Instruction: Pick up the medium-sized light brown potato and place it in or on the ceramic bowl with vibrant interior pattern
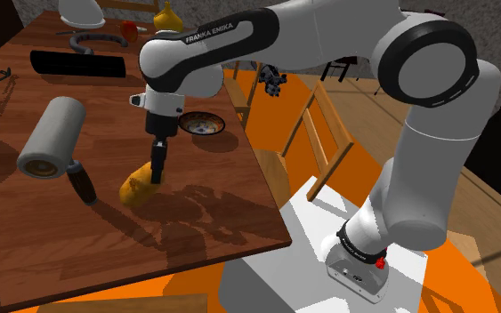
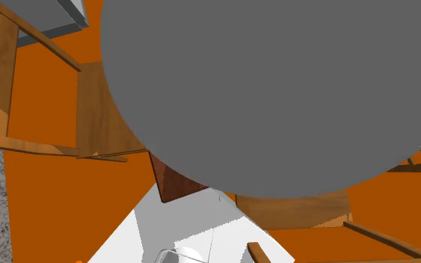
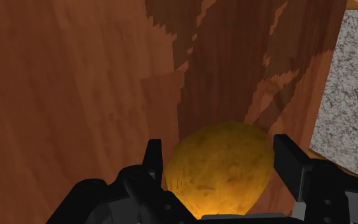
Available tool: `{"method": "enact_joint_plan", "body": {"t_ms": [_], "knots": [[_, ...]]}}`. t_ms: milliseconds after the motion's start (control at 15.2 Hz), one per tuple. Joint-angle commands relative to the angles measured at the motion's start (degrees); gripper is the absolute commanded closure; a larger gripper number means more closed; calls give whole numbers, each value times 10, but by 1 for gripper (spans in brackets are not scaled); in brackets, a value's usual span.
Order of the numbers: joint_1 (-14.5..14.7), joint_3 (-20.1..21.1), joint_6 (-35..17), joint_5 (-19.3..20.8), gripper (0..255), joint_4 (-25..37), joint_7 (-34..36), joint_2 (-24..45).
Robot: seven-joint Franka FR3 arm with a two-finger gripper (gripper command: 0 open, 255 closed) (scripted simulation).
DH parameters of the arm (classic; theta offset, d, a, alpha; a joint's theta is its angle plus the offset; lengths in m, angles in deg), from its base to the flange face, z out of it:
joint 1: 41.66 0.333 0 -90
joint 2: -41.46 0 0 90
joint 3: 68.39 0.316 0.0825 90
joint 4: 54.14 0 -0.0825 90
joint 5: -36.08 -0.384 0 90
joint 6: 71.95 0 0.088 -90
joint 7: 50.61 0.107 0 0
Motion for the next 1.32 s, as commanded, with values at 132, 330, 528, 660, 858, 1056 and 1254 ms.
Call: {"method": "enact_joint_plan", "body": {"t_ms": [132, 330, 528, 660, 858, 1056, 1254], "knots": [[-1, -1, 23, 4, 255, 11, 12, -14], [-2, -1, 40, 6, 255, 21, 20, -23], [-3, -2, 58, 9, 255, 32, 29, -32], [-3, -2, 70, 10, 255, 40, 35, -37], [-4, -2, 88, 12, 255, 53, 43, -44], [-20, -13, 108, 16, 255, 60, 25, -46], [-44, -28, 131, 22, 255, 69, -5, -42]]}}
